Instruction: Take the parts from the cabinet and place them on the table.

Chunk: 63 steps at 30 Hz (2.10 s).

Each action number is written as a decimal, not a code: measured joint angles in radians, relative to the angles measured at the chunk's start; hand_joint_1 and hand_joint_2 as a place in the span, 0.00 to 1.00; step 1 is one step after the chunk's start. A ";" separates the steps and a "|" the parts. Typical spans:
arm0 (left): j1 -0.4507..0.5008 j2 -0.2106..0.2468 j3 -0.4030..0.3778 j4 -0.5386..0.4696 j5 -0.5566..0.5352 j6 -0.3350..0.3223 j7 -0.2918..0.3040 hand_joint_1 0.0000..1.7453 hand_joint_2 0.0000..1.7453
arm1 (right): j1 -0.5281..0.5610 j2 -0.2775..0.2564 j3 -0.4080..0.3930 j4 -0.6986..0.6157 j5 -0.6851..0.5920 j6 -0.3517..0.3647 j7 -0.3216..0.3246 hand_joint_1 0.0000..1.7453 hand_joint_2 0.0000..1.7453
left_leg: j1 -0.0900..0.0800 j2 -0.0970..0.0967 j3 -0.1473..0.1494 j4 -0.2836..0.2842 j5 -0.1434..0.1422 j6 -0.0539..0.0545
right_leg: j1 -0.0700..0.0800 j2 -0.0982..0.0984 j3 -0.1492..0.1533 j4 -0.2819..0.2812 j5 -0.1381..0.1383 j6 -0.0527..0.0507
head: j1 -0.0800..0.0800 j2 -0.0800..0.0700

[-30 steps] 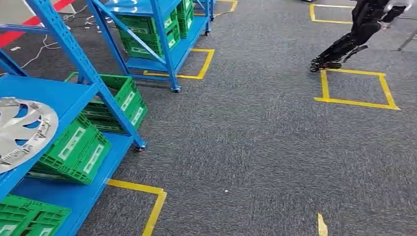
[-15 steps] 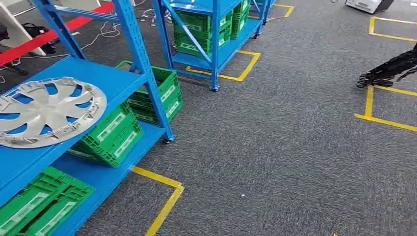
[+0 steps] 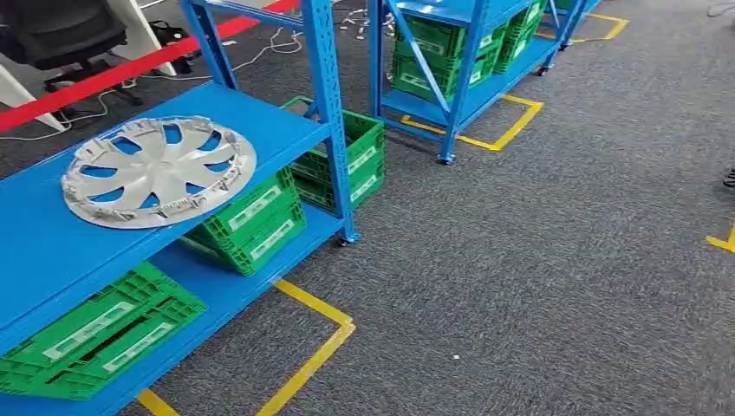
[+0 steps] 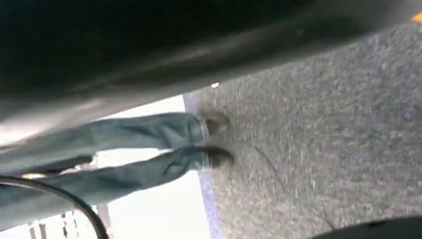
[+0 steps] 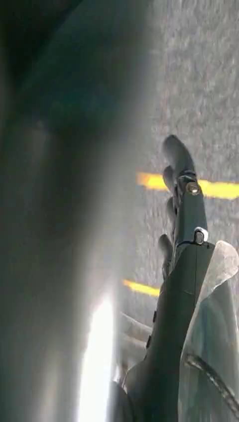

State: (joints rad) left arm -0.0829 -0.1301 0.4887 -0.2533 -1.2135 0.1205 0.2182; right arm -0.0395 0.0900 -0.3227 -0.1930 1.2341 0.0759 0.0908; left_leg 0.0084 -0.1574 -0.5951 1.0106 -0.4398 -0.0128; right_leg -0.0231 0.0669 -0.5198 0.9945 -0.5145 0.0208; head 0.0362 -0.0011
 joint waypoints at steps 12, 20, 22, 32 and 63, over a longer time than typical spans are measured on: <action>-0.009 0.001 0.002 0.000 -0.001 0.002 0.000 0.00 0.00 | 0.004 -0.006 0.000 0.000 -0.001 0.000 -0.004 0.00 0.00 | -0.020 0.235 0.031 0.002 -0.028 0.024 | 0.027 -0.174 0.017 -0.004 -0.016 -0.009 | -0.011 0.000; -0.010 0.000 0.002 0.000 -0.003 0.001 -0.001 0.00 0.00 | -0.004 -0.009 0.000 0.000 0.000 0.000 -0.006 0.00 0.00 | -0.008 0.146 0.026 -0.017 -0.010 0.054 | 0.014 -0.068 -0.114 0.277 -0.158 0.026 | -0.002 0.000; -0.005 0.000 0.002 0.000 -0.003 0.001 -0.001 0.00 0.00 | -0.003 -0.009 0.000 0.000 0.000 0.000 -0.011 0.00 0.00 | -0.006 0.118 0.028 -0.017 -0.010 0.053 | 0.012 -0.068 -0.139 0.305 -0.134 0.030 | -0.002 0.000; 0.001 0.003 0.005 0.000 -0.003 0.005 -0.001 0.00 0.00 | -0.005 -0.009 0.001 0.003 0.015 0.000 -0.011 0.00 0.00 | -0.006 0.093 -0.008 0.033 -0.030 0.000 | -0.004 -0.037 -0.001 0.002 0.002 -0.013 | -0.008 0.000; 0.001 0.005 0.015 0.001 -0.011 0.015 0.006 0.00 0.00 | -0.005 -0.011 0.009 0.006 0.034 0.000 -0.009 0.00 0.00 | -0.006 0.094 -0.021 0.063 -0.053 0.001 | -0.001 -0.035 0.003 0.003 -0.002 -0.019 | -0.017 0.000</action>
State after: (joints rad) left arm -0.0824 -0.1247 0.5039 -0.2525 -1.2245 0.1354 0.2239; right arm -0.0445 0.0786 -0.3140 -0.1869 1.2676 0.0763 0.0820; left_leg 0.0026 -0.0638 -0.6158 1.0735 -0.4929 -0.0119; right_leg -0.0242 0.0318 -0.5165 0.9975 -0.5162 0.0014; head 0.0190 -0.0011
